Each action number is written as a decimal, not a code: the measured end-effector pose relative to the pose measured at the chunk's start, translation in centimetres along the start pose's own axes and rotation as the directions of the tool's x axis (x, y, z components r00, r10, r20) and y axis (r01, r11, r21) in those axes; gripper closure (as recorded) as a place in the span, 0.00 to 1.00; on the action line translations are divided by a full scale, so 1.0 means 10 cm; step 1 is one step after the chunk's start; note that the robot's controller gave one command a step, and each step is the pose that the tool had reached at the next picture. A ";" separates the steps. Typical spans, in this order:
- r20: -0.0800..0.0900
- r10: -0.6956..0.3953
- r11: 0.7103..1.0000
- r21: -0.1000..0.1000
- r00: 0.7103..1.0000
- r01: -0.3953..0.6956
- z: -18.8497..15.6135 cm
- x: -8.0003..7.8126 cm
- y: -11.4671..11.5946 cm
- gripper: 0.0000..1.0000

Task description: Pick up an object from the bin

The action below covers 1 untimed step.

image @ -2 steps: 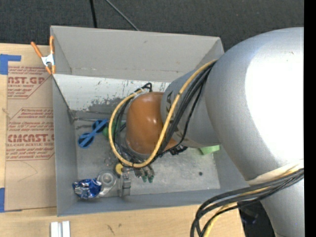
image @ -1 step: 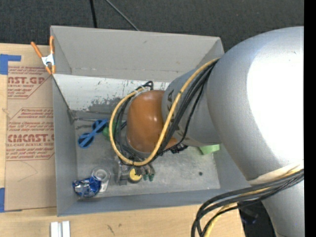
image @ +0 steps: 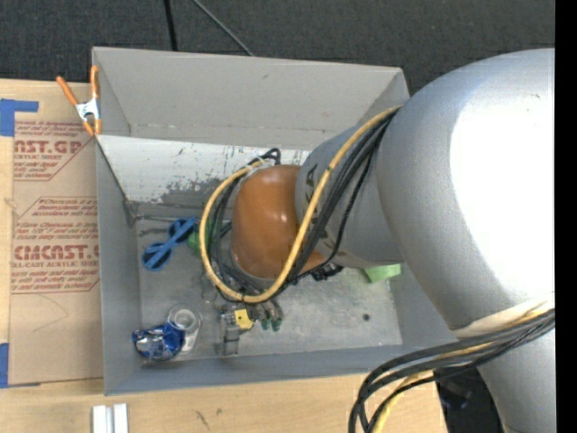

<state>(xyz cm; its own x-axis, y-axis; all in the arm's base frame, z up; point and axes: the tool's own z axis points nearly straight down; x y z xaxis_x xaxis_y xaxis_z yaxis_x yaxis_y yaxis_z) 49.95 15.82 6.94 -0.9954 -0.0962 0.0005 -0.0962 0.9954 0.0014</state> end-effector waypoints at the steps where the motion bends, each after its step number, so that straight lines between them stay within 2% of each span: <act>1: 0.002 -0.055 0.999 -0.002 0.999 0.055 -0.03 -0.19 0.74 0.00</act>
Offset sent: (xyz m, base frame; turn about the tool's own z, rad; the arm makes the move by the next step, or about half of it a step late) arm 0.0128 0.0706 0.0031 -0.0467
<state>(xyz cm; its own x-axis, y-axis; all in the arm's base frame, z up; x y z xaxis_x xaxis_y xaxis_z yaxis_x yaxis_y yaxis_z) 51.17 23.37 7.24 -0.9886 -0.1505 -0.0014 -0.1505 0.9886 0.0031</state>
